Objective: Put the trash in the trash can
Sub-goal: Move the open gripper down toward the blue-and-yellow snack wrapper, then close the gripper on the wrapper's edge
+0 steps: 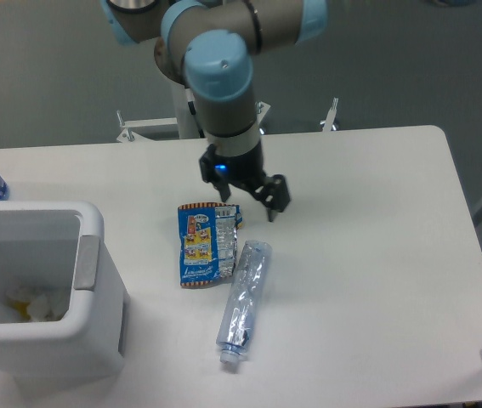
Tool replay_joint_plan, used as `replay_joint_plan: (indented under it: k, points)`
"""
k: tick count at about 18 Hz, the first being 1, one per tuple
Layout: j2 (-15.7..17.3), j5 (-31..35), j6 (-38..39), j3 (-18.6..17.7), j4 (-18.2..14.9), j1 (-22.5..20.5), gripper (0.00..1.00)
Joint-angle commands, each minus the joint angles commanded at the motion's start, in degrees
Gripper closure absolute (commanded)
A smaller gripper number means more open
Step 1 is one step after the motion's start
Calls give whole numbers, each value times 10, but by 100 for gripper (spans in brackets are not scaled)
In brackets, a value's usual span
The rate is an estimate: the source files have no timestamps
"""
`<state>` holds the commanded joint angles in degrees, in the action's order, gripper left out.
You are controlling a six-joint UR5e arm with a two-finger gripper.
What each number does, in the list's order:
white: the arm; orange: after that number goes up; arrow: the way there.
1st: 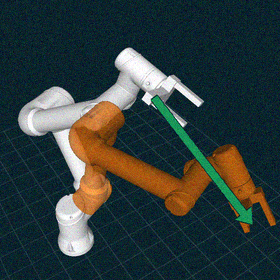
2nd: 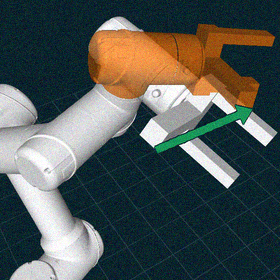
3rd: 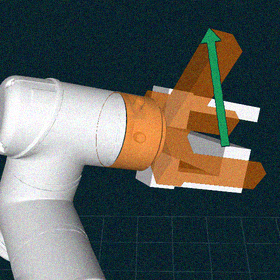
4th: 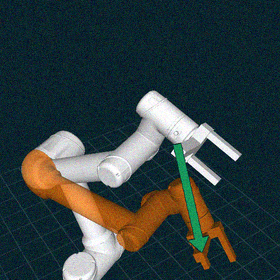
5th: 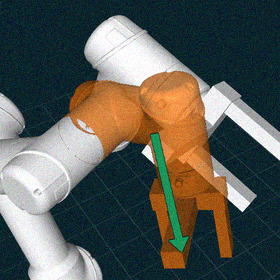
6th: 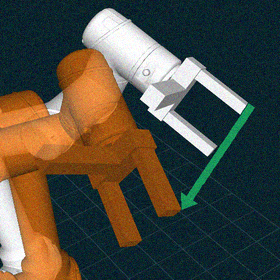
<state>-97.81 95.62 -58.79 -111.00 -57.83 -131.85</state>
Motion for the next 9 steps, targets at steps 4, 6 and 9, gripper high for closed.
replay_joint_plan:
  k: [4,6,9]
  points:
    - [-21,1,3,-7,0,23,0]
    - [-29,2,1,-30,2,26,0]
    - [-32,6,-1,-39,2,42,0]
